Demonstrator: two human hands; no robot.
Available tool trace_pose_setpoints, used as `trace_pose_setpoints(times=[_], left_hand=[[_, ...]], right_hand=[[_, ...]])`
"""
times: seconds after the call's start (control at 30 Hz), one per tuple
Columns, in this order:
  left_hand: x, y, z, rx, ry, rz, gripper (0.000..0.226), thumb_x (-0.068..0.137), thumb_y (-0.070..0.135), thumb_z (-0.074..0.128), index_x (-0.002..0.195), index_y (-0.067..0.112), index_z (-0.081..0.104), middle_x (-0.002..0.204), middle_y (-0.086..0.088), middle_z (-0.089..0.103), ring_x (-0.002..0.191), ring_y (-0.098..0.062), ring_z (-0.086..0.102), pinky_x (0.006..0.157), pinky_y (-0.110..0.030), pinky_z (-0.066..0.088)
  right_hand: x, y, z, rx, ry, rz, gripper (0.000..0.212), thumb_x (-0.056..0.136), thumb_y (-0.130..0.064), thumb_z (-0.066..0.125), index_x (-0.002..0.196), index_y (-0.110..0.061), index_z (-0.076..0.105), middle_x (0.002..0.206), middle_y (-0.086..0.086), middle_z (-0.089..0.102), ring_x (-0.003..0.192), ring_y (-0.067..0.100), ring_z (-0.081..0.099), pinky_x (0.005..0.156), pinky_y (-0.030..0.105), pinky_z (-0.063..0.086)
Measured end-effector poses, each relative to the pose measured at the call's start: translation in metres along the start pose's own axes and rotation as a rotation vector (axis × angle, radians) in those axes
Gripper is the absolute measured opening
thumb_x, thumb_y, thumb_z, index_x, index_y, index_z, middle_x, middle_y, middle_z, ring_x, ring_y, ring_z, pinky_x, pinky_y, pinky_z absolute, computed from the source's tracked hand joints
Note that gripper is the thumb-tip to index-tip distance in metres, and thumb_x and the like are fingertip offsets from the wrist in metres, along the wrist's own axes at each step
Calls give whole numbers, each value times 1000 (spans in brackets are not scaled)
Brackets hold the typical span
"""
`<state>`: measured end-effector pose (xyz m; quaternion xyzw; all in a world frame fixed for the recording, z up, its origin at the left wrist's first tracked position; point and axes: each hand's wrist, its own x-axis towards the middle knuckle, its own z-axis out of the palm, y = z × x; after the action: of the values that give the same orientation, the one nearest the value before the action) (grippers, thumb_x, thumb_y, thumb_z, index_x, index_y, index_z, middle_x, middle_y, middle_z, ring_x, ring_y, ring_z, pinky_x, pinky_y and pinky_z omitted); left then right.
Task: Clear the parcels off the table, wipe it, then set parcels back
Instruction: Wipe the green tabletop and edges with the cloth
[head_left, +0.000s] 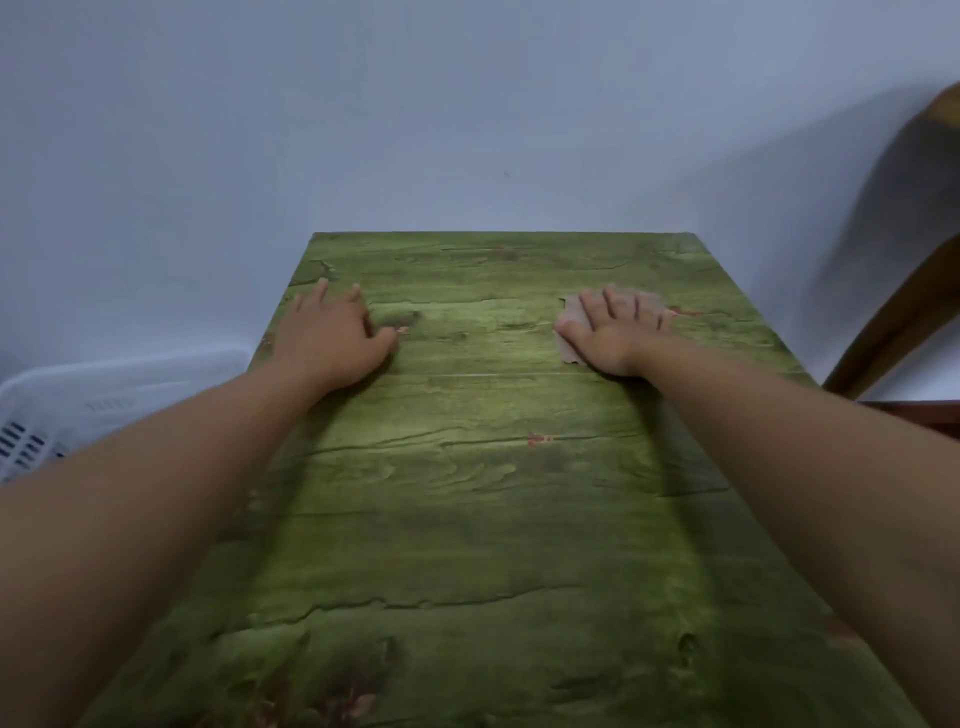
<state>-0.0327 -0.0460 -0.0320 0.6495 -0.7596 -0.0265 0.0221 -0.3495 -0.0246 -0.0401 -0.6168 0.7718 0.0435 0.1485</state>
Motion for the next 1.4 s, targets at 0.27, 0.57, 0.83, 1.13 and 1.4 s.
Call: trace_pose_setpoints(times=[0.27, 0.57, 0.83, 1.13, 1.4], left_hand=[[53, 90, 14, -90, -22, 119, 64, 98, 59, 21, 155, 31, 19, 164, -6, 3, 151, -30, 0, 121, -49, 1], [57, 98, 34, -59, -24, 73, 69, 94, 66, 14, 155, 36, 10, 165, -2, 1, 151, -26, -3, 121, -49, -2], [57, 100, 33, -58, -46, 45, 71, 93, 70, 11, 156, 37, 5, 165, 0, -3, 151, -24, -5, 121, -48, -3], [60, 96, 34, -71, -32, 47, 70, 93, 70, 14, 155, 39, 8, 165, 2, 0, 151, -22, -2, 121, -47, -1], [60, 96, 35, -77, -17, 38, 69, 93, 69, 14, 155, 39, 10, 165, 3, 1, 151, -22, -2, 121, -46, -2]], right_hand=[[21, -9, -3, 3, 0, -35, 76, 92, -74, 10, 155, -37, -11, 163, 0, -21, 148, 35, -19, 118, 54, -13], [69, -29, -16, 19, -1, -75, 76, 92, -74, 13, 155, -37, -8, 163, -3, -20, 148, 32, -20, 117, 53, -16], [95, -55, -26, 25, 8, -108, 76, 93, -71, 15, 156, -34, -6, 164, -3, -18, 149, 35, -18, 117, 55, -15], [99, -36, -27, 19, -11, -174, 78, 93, -73, 17, 156, -34, -8, 163, -1, -20, 150, 31, -17, 117, 51, -13], [109, 56, -38, 7, 41, -16, 79, 91, -76, 9, 156, -34, -8, 164, 3, -15, 150, 35, -12, 118, 57, -7]])
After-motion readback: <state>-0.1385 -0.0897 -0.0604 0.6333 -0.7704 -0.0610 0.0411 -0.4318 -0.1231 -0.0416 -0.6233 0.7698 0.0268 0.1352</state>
